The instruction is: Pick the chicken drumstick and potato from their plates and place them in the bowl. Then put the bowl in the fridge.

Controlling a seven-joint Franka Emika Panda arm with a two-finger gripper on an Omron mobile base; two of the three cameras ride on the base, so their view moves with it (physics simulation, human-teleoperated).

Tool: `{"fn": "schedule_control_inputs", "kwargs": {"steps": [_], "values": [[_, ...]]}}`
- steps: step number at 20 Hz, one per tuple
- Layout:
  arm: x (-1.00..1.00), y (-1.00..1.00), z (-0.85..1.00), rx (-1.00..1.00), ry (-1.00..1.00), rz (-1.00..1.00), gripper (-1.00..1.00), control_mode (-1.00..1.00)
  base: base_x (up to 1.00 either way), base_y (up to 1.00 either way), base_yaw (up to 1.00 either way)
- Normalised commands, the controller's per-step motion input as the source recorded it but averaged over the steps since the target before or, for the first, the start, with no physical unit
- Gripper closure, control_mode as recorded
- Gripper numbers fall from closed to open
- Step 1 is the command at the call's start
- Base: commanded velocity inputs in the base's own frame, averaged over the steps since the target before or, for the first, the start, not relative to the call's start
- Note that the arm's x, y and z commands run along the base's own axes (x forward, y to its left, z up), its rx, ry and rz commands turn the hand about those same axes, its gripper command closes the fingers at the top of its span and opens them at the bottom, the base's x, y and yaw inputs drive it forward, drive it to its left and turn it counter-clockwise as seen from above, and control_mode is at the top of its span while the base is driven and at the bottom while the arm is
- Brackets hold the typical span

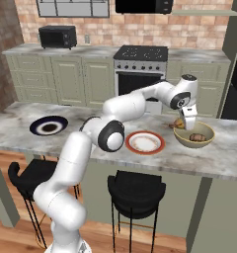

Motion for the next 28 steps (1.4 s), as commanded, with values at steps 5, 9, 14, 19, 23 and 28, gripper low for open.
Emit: {"fn": "schedule_control_inputs", "kwargs": {"steps": [5,9,14,19,23,28], "values": [[0.17,-0.06,-0.16,0.00,-0.02,0.00,1.00,-1.00,0.00,0.00,0.00],[0.09,-0.08,-0.04,0.00,0.03,0.00,1.00,-1.00,0.00,0.00,0.00],[0.11,-0.11,-0.04,0.00,0.06,0.01,1.00,-1.00,0.00,0.00,0.00],[0.23,-0.09,0.00,0.00,0.00,0.08,1.00,-1.00,0.00,0.00,0.00],[0.25,-0.15,0.00,0.00,0.00,0.12,1.00,-1.00,0.00,0.00,0.00],[0.06,-0.13,-0.08,0.00,0.00,0.13,1.00,-1.00,0.00,0.00,0.00]]}}
